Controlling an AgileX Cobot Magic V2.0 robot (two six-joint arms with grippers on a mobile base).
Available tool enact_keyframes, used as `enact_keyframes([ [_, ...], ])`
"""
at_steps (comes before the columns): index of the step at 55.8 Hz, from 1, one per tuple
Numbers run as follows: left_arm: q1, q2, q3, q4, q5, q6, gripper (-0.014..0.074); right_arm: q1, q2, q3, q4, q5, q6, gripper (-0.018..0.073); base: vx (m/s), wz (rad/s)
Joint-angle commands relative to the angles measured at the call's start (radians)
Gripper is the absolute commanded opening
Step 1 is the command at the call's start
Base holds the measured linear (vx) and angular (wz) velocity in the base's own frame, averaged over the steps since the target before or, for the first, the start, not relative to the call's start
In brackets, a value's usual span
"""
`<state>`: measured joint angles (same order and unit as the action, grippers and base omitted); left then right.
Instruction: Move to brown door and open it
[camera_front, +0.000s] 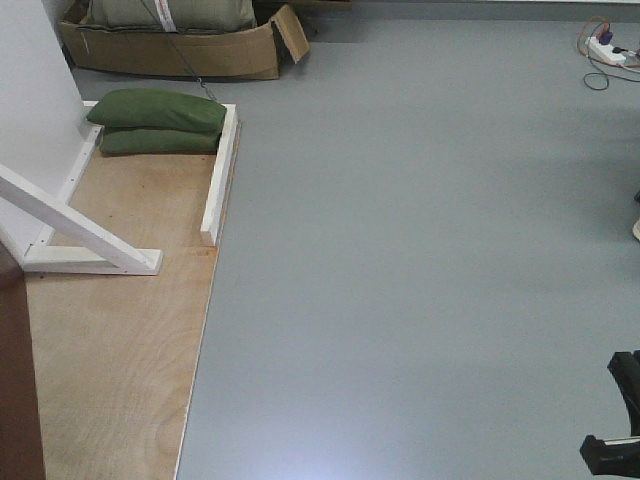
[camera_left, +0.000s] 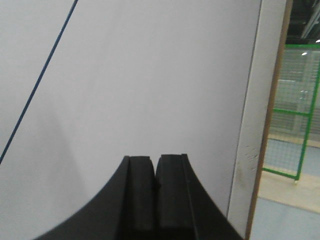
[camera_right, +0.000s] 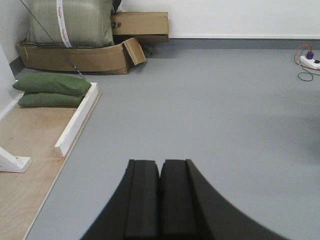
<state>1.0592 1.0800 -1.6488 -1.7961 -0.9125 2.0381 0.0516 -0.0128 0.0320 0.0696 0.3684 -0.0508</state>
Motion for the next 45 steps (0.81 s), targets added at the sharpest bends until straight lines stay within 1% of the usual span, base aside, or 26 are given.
enact_keyframes([
  [1, -0.04, -0.044, -0.025, 0.023, 0.08, -0.018, 0.0067, 0.002, -0.006, 0.004, -0.003, -0.078, -0.006, 0.0, 0.0, 0.0],
  [6, -0.083, -0.071, -0.025, 0.023, 0.08, -0.02, 0.0067, 0.002, -0.006, 0.004, -0.003, -0.078, -0.006, 0.0, 0.0, 0.0],
  [18, -0.228, -0.143, -0.025, 0.023, 0.102, -0.022, 0.0067, 0.002, -0.006, 0.004, -0.003, -0.078, -0.006, 0.0, 0.0, 0.0],
  [29, -0.368, -0.197, -0.025, 0.023, 0.106, -0.127, 0.0067, 0.002, -0.006, 0.004, -0.003, -0.078, -0.006, 0.0, 0.0, 0.0],
  [45, -0.535, -0.215, -0.024, 0.023, 0.134, -0.23, 0.0067, 0.002, -0.006, 0.004, -0.003, -0.078, -0.006, 0.0, 0.0, 0.0],
])
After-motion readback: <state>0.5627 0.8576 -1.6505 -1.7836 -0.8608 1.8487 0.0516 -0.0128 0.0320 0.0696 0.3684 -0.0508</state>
